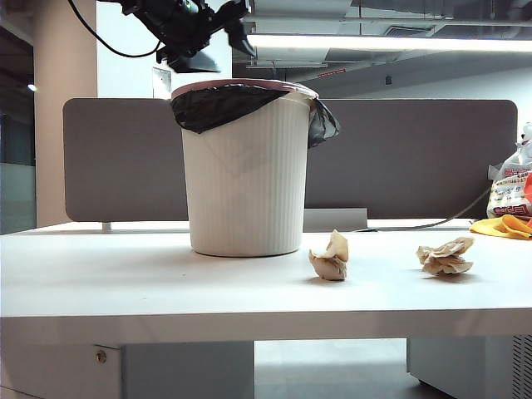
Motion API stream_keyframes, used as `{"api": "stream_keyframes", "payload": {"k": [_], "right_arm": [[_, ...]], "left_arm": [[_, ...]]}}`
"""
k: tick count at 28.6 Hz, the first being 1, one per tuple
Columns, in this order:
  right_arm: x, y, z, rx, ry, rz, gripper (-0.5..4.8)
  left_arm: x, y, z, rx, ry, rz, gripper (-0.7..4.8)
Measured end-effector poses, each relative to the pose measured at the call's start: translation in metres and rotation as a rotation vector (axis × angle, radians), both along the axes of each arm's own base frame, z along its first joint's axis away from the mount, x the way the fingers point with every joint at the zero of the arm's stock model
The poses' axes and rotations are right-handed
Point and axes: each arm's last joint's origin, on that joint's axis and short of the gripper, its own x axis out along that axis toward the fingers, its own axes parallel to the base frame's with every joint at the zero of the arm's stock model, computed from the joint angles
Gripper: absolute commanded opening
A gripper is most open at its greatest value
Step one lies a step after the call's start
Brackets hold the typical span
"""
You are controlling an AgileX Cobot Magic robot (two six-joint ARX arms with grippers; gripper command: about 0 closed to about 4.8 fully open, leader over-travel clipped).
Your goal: Pick up all the trash on the table and put it in the trash can.
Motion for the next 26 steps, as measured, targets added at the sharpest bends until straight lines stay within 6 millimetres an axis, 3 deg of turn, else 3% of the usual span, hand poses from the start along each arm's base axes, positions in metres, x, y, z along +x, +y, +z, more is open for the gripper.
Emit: {"api": "stream_keyframes", "payload": {"k": [8,17,20,26], "right_arm": [[0.002,0.001,-0.003,-0.007,0.016,-0.001,-0.05],[-0.023,-0.011,0.001,-0.063,0.063,-0.024,-0.05],[-0.035,-0.017,0.002,-0.097,0.078,-0.053,-0.05],[-0.07,-0.033,0.01,-0.093,0.05,-0.073,-0.05]], "left_arm": [[-0.009,0.003,0.011,0.011,0.003,-0.009,4.79],[-0.079,0.001,0.062,0.04,0.111,-0.133,4.79],[-0.097,-0.003,0.062,0.059,0.21,-0.175,4.79],[-0.131,-0.036,0.052,0.131,0.359,-0.308,4.79]]}}
